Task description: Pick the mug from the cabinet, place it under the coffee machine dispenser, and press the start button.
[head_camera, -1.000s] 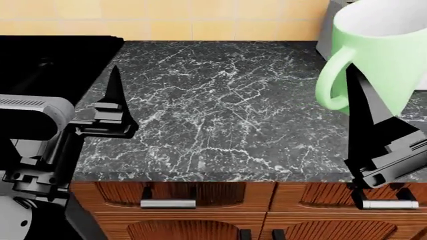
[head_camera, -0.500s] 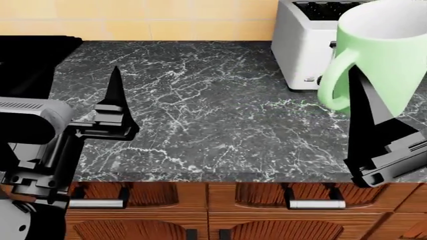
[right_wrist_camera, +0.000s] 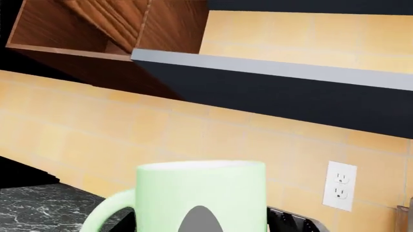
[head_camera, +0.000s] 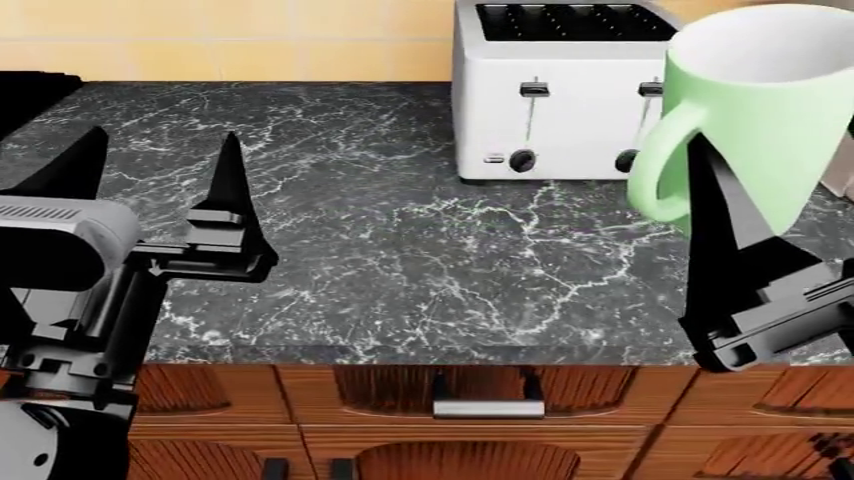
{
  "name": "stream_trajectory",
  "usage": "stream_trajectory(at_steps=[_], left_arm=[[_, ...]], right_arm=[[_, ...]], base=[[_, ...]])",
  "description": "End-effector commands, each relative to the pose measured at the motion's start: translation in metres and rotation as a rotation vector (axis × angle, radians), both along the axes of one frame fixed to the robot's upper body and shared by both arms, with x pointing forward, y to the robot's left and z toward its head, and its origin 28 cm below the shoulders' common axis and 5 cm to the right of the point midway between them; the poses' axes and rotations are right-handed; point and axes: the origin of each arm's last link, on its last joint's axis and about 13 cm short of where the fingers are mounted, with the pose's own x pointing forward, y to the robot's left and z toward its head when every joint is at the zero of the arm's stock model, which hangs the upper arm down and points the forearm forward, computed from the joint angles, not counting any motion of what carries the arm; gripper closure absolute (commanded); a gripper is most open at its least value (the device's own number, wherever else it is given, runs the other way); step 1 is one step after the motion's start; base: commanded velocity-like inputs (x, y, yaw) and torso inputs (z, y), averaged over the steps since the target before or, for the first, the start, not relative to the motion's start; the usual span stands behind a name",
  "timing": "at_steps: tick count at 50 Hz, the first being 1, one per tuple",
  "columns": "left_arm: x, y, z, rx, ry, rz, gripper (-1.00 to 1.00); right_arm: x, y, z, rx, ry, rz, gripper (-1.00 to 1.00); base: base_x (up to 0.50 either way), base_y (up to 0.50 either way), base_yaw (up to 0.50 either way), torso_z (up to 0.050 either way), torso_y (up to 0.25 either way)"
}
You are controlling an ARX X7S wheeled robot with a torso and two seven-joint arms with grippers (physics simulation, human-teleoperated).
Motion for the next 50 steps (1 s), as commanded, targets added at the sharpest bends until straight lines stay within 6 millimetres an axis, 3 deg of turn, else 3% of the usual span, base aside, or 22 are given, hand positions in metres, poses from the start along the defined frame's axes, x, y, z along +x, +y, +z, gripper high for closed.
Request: stream_trajectory(at_steps=[1, 50], left_arm=[[-0.0010, 0.0004, 0.0007, -0.003, -0.003, 0.001, -1.00], [-0.0031, 0.0030, -0.0009, -0.013, -0.012, 0.011, -1.00]], right_arm=[[0.0020, 0.0007, 0.0014, -0.016, -0.021, -0.013, 1.00], [0.0083, 0.0082, -0.0037, -0.006, -0.008, 0.030, 1.00]], base=[[0.00, -0.50, 0.00, 0.000, 0.000], [0.00, -0.50, 0.00, 0.000, 0.000]])
